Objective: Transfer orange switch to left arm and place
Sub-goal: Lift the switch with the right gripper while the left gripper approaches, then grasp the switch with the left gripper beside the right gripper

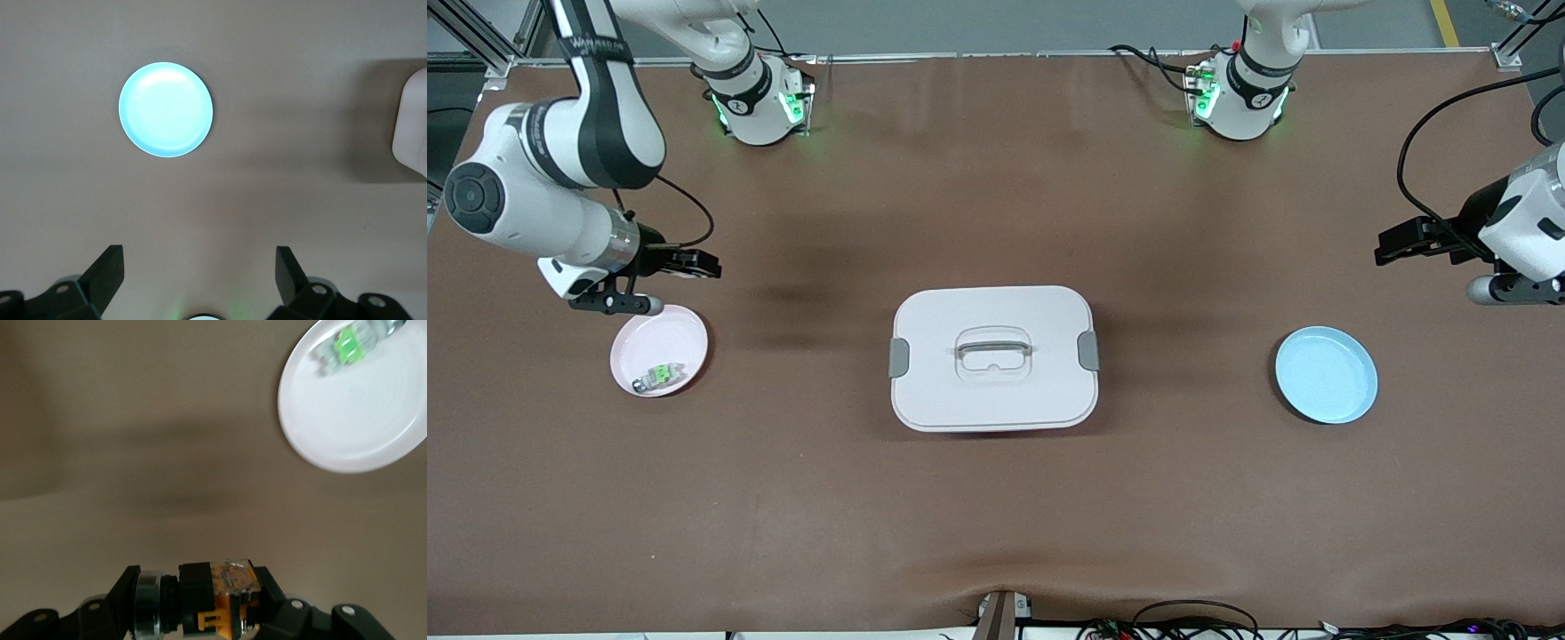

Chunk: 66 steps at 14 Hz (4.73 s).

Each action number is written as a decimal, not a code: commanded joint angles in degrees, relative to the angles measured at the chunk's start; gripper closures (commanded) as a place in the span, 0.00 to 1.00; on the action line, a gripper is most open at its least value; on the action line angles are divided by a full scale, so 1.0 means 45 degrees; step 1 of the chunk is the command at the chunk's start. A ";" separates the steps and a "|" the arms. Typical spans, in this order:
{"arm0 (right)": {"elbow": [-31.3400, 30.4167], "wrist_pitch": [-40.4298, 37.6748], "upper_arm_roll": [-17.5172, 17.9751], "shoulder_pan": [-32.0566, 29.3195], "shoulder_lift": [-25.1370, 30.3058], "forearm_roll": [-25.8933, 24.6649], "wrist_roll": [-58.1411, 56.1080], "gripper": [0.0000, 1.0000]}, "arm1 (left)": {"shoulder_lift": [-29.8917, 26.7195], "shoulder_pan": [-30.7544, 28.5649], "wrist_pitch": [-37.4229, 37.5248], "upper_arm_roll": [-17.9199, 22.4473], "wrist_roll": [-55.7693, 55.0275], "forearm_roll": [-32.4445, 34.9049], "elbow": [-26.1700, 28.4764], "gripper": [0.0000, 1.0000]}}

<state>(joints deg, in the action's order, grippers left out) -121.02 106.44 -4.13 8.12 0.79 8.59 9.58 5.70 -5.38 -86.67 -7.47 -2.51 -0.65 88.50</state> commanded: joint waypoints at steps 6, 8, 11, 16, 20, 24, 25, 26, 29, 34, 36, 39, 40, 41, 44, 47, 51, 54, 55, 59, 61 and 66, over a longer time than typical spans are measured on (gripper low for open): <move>0.3705 -0.2208 -0.0099 0.4789 -0.0271 0.2286 0.9125 0.81 | 0.0003 0.0122 -0.0174 -0.0040 -0.0882 -0.0789 -0.0057 0.00; 0.4817 -0.1664 -0.0118 0.6293 -0.1049 0.3127 1.2094 0.81 | 0.0392 0.0161 -0.0193 -0.0060 -0.1218 -0.1880 -0.0212 0.00; 0.6283 -0.0278 -0.0118 0.7936 -0.2513 0.3519 1.5361 0.81 | 0.1017 0.0161 -0.0193 -0.0060 -0.1917 -0.4185 -0.0543 0.00; 0.7477 0.2612 -0.0118 0.9150 -0.4039 0.5257 1.8548 0.81 | 0.1780 0.1389 -0.0835 -0.0274 -0.4438 -0.4659 -0.0975 0.00; 0.8804 0.3531 -0.0118 0.9560 -0.5269 0.5338 2.0422 0.81 | 0.1801 0.1704 -0.1072 -0.0410 -0.4422 -0.5636 -0.0508 0.00; 0.8924 0.5213 -0.0099 0.9718 -0.5837 0.6193 2.1718 0.79 | 0.0126 0.1607 -0.1364 -0.0743 -0.4422 -0.6141 0.1539 0.00; 0.8943 0.5466 -0.0099 0.9795 -0.5974 0.6565 2.1738 0.79 | -0.0440 0.1606 -0.1636 -0.0743 -0.4402 -0.6376 0.2164 0.00; 0.8944 0.5894 -0.0099 0.9951 -0.6111 0.6878 2.1777 0.79 | -0.1045 0.1587 -0.2102 -0.0743 -0.4383 -0.6572 0.2866 0.00; 0.9215 0.7068 -0.0118 1.0400 -0.6676 0.7310 2.2381 0.80 | -0.2356 0.1685 -0.3314 -0.1208 -0.4265 -0.6808 0.4257 0.00; 0.9549 0.7070 -0.0118 1.0441 -0.6991 0.7311 2.2715 0.80 | -0.3491 0.1665 -0.5600 -0.2286 -0.2650 -0.6828 0.6462 0.00; 0.9549 0.7070 -0.0118 1.0441 -0.6991 0.7311 2.2714 0.80 | -0.3861 0.1626 -0.5623 -0.2306 -0.1536 -0.7157 0.7089 0.00; 0.9549 0.7070 -0.0118 1.0441 -0.6991 0.7311 2.2695 0.80 | -0.4468 0.1548 -0.5953 -0.2286 -0.0498 -0.8427 0.7890 0.00; 0.9549 0.7070 -0.0118 1.0441 -0.6991 0.7311 2.2695 0.80 | -0.4585 0.1548 -0.6148 -0.2286 -0.0477 -0.8681 0.8067 0.00; 0.9549 0.7070 -0.0118 1.0441 -0.6991 0.7311 2.2695 0.80 | -0.4606 0.1587 -0.6440 -0.2286 -0.0476 -0.8857 0.8107 0.01; 0.9549 0.7051 -0.0118 1.0441 -0.6991 0.7272 2.2656 0.80 | -0.4547 0.1685 -0.7260 -0.2538 -0.0457 -0.9268 0.8263 0.06; 0.9549 0.7051 -0.0118 1.0441 -0.6991 0.7252 2.2636 0.80 | -0.4314 0.1685 -0.8120 -0.2968 -0.0437 -0.9678 0.8283 0.09; 0.9530 0.7051 -0.0118 1.0441 -0.6991 0.7213 2.2617 0.80 | -0.3884 0.1685 -0.8551 -0.3185 0.0284 -0.9699 0.8303 0.19; 0.9549 0.7051 -0.0118 1.0421 -0.6991 0.7213 2.2597 0.80 | -0.3610 0.1723 -0.9019 -0.3243 0.0364 -0.9757 0.8283 0.21; 0.9530 0.7032 -0.0118 1.0421 -0.6991 0.7213 2.2597 0.80 | -0.3513 0.1704 -0.9137 -0.3475 0.0364 -0.9990 0.8283 0.22; 0.9530 0.7031 -0.0118 1.0421 -0.6991 0.7193 2.2597 0.80 | -0.3279 0.1704 -0.9957 -0.3770 0.0383 -1.0500 0.8283 0.25; 0.9530 0.7031 -0.0118 1.0421 -0.6991 0.7193 2.2597 0.80 | -0.3122 0.1704 -1.0134 -0.3925 0.0460 -1.0500 0.8283 0.33; 0.9530 0.7012 -0.0138 1.0421 -0.6991 0.7193 2.2597 0.80 | -0.2946 0.1665 -1.0154 -0.3946 0.0891 -1.0500 0.8283 0.65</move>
<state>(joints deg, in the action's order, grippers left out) -79.96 137.92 -4.49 54.62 -30.08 40.35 110.88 -8.16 2.36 -131.06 -24.52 1.22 -46.40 125.55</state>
